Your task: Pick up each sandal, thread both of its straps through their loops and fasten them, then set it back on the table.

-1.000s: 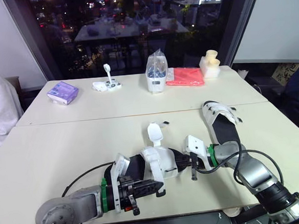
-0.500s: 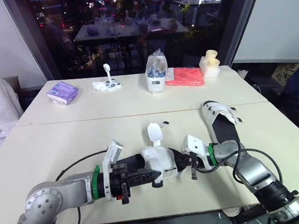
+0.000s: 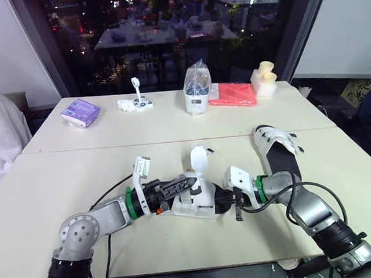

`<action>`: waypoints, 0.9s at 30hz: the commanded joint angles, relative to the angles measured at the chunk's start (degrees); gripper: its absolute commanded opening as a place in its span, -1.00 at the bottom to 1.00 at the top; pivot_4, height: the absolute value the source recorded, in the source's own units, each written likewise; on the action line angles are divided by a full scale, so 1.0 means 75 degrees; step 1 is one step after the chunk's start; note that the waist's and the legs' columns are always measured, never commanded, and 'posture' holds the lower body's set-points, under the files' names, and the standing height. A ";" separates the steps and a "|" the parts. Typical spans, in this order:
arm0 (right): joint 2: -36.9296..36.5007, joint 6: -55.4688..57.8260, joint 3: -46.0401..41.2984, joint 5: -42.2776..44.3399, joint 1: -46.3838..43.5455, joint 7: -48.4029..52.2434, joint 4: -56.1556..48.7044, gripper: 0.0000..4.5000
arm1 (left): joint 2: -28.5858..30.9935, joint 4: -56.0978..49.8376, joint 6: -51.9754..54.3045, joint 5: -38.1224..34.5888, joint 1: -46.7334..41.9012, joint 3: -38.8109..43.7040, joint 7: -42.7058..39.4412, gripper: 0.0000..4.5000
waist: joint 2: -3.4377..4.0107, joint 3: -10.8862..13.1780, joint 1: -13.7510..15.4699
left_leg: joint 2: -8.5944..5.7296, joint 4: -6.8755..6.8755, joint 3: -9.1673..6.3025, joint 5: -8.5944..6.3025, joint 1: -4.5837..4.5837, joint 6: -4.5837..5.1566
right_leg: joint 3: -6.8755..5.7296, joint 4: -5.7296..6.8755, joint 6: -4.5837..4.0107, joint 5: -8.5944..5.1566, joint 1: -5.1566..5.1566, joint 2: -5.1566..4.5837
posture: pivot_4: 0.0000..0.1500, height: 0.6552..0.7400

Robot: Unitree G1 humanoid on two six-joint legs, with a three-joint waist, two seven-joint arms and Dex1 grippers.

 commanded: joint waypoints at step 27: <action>-0.0232 0.0140 0.0163 -0.0260 0.0256 -0.0020 0.0073 -1.00 | -0.0642 0.2585 -0.0605 0.1223 -0.2100 0.1496 0.0296 0.97 | -0.0010 0.0006 0.0110 | 0.0000 -0.0019 -0.0011 -0.0002 0.0000 -0.0001 | -0.0036 -0.0070 -0.0001 0.0008 0.0037 -0.0005 | 1.00 1.00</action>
